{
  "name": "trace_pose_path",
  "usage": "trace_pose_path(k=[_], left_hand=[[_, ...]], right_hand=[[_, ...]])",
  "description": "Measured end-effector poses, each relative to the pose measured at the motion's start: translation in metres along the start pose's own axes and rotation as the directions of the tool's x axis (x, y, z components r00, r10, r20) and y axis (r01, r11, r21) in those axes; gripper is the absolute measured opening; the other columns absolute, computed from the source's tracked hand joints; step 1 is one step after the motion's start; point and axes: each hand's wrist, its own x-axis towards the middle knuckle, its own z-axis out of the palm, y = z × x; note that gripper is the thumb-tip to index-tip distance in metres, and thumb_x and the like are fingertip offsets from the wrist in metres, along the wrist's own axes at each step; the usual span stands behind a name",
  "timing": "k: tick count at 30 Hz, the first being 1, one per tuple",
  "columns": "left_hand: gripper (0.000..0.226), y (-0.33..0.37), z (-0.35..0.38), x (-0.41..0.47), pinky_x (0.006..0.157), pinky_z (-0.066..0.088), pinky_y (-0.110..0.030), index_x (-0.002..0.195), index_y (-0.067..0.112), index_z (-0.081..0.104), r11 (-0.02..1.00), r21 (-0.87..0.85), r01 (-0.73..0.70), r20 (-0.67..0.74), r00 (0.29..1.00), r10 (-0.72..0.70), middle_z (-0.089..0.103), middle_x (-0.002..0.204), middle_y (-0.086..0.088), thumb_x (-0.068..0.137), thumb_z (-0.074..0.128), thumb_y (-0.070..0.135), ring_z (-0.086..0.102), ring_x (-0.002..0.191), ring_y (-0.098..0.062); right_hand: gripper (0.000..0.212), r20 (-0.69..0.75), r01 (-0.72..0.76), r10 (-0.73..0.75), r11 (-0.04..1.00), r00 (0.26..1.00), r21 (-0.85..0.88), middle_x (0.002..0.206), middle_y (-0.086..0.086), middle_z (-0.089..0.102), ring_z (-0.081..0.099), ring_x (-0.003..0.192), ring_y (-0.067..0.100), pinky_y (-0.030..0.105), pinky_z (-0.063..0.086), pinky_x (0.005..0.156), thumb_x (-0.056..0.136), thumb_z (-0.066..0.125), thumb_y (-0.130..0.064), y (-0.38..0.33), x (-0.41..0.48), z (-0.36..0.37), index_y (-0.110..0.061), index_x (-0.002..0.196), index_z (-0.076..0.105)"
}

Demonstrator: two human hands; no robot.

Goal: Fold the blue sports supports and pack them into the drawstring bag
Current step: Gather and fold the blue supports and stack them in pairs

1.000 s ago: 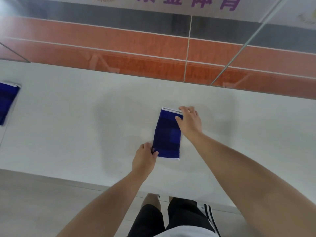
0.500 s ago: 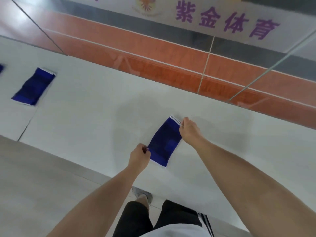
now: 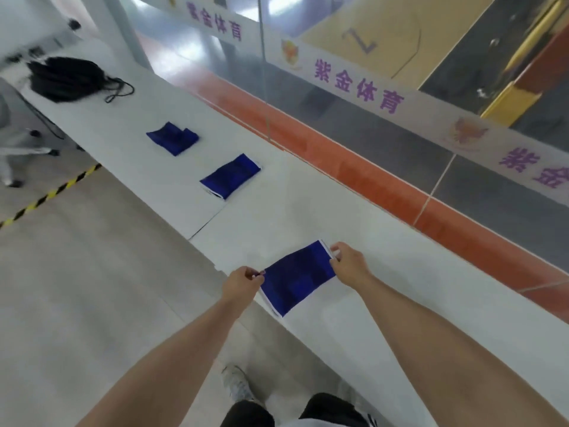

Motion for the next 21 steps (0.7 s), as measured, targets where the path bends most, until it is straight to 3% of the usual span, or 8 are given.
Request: trace_pose_path(k=[2,9,14,21], left_hand=[[0.009,-0.007,-0.053,0.01,0.063,0.05,-0.028,0.09,0.018,0.067,0.999,-0.038,0.004,0.001,1.0,-0.004,0.071,0.083,-0.002,0.085,0.068,0.025,0.063,0.07,-0.017],[0.006,-0.013,-0.205,0.043,0.06,0.046,-0.027,0.087,0.017,0.07,0.991,-0.132,-0.009,-0.049,0.999,0.002,0.065,0.067,0.001,0.084,0.069,0.023,0.058,0.06,-0.015],[0.011,-0.009,-0.26,0.073,0.063,0.046,-0.03,0.076,0.015,0.062,0.98,-0.201,0.008,-0.043,0.999,-0.017,0.062,0.066,0.002,0.085,0.068,0.018,0.055,0.059,-0.015],[0.016,0.006,-0.305,0.146,0.07,0.047,-0.033,0.09,0.01,0.063,0.99,-0.128,0.051,0.048,0.998,-0.045,0.064,0.075,-0.003,0.085,0.069,0.024,0.06,0.07,-0.016]], right_hand=[[0.026,-0.011,0.017,-0.017,1.0,1.0,-0.019,0.1,0.007,0.067,0.065,0.085,0.026,0.036,0.056,0.077,0.091,0.052,-0.016,-0.052,0.004,0.022,-0.024,0.116,0.057],[0.025,-0.025,0.125,-0.127,0.99,0.992,-0.072,0.108,0.009,0.067,0.065,0.089,0.024,0.036,0.057,0.08,0.096,0.052,-0.019,-0.204,0.02,0.079,-0.023,0.121,0.055],[0.027,-0.04,0.168,-0.175,0.975,0.984,-0.145,0.114,0.01,0.066,0.065,0.096,0.027,0.041,0.056,0.088,0.097,0.054,-0.021,-0.273,0.048,0.095,-0.023,0.124,0.056],[0.028,-0.045,0.18,-0.192,0.964,0.98,-0.196,0.113,0.008,0.067,0.064,0.093,0.027,0.04,0.056,0.084,0.099,0.052,-0.022,-0.329,0.117,0.122,-0.023,0.127,0.055]])
